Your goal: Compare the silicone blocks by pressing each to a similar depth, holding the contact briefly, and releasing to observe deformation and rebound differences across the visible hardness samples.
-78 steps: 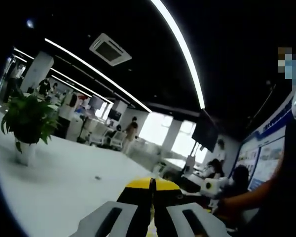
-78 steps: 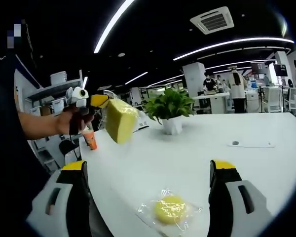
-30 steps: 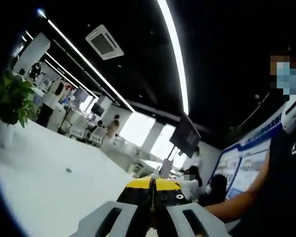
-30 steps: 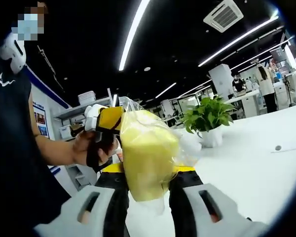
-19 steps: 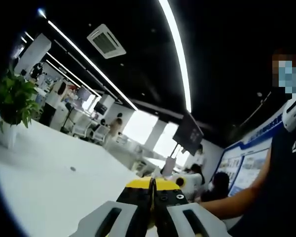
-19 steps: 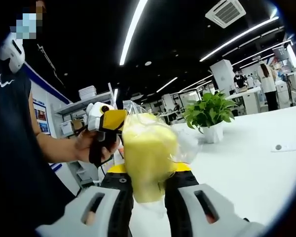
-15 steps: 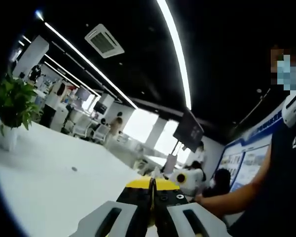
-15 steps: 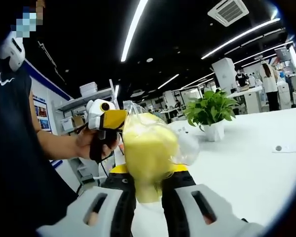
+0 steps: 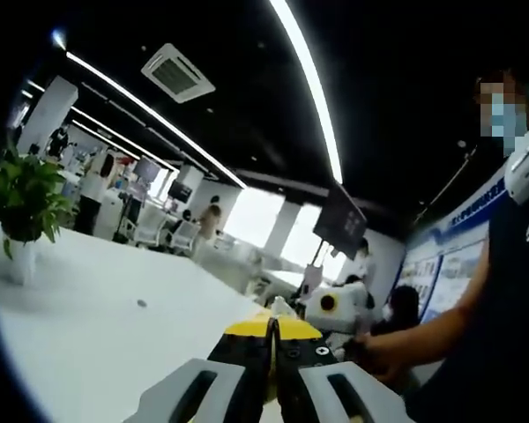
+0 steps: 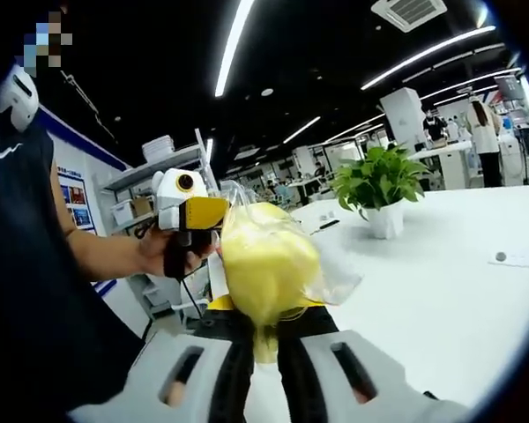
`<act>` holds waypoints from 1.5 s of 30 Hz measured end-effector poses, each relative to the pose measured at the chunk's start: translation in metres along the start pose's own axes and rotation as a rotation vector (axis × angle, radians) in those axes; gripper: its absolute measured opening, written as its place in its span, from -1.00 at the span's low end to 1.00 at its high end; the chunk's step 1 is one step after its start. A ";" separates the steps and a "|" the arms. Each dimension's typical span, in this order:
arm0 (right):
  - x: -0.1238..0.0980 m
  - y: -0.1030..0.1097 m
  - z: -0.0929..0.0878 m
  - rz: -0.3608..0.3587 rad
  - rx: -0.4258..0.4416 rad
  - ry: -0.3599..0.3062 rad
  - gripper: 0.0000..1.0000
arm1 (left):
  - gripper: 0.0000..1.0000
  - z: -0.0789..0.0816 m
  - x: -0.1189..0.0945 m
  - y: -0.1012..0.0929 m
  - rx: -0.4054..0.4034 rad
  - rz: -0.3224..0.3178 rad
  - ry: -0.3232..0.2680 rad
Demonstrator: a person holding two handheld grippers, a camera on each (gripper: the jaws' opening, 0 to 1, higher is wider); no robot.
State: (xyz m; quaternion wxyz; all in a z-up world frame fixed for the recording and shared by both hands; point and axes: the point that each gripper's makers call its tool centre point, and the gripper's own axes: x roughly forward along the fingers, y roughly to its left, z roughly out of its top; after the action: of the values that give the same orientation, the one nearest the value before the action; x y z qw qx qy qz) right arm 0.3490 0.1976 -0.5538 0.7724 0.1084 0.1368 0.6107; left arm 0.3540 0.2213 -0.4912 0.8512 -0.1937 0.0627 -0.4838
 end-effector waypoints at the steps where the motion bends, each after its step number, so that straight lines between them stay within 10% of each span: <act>1: 0.000 0.000 0.000 -0.001 -0.001 0.000 -0.92 | -1.00 -0.002 0.000 0.000 0.010 0.002 0.008; 45: 0.002 0.005 0.002 0.014 -0.015 0.028 -0.97 | -1.00 0.002 -0.004 -0.001 0.033 0.008 -0.016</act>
State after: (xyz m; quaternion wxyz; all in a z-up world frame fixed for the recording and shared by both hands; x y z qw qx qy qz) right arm 0.3455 0.2008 -0.5508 0.7669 0.0952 0.1423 0.6185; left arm 0.3516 0.2252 -0.4899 0.8566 -0.1833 0.0487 -0.4799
